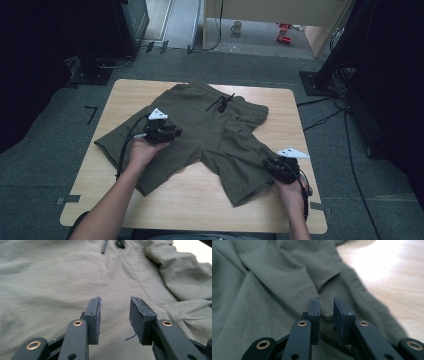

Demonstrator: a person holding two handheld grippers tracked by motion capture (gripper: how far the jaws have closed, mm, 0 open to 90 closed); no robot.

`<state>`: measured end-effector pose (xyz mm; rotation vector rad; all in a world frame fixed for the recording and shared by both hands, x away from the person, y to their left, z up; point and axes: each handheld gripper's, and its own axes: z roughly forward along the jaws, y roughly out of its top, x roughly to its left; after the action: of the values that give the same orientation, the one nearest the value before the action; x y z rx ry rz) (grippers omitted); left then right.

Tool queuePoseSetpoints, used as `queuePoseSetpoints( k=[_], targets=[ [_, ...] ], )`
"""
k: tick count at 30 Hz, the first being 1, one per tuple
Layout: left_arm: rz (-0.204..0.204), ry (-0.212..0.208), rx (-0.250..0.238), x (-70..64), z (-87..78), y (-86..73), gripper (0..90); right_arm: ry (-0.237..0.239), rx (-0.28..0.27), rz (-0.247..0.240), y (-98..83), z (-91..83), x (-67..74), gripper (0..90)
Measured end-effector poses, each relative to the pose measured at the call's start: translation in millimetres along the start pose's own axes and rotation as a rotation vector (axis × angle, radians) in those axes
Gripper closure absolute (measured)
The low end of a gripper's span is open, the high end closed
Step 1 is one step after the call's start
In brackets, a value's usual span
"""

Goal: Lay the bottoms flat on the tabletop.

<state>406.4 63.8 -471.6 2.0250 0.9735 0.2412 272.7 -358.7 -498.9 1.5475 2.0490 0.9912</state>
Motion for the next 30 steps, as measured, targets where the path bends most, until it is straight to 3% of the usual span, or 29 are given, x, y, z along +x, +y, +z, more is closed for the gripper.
queuePoseSetpoints(
  k=[6, 11, 15, 21, 25, 30],
  targets=[
    [0.013, -0.036, -0.013, -14.3, 3.9, 2.6, 60.5, 0.007, 0.048, -0.019, -10.6, 7.5, 6.3, 76.2],
    [0.048, -0.06, -0.007, -32.3, 11.3, 5.4, 59.3, 0.006, 0.038, -0.018, -17.4, 4.3, 14.5, 76.8],
    [0.084, -0.088, 0.002, -49.7, 16.2, 6.1, 58.8, 0.017, 0.043, -0.045, -25.7, -2.4, 31.7, 76.8],
    [0.1, -0.156, 0.001, -75.4, 22.8, 7.4, 57.3, 0.054, 0.038, -0.076, -33.8, -5.5, 59.8, 76.7],
    [0.13, -0.207, 0.007, -98.4, 24.8, 5.3, 56.9, 0.097, 0.03, -0.087, -35.8, -2.8, 78.7, 76.1],
    [0.159, -0.274, 0.054, -125.9, 31.2, -7.8, 57.0, 0.156, 0.028, -0.087, -35.8, 1.7, 98.5, 74.2]
  ],
)
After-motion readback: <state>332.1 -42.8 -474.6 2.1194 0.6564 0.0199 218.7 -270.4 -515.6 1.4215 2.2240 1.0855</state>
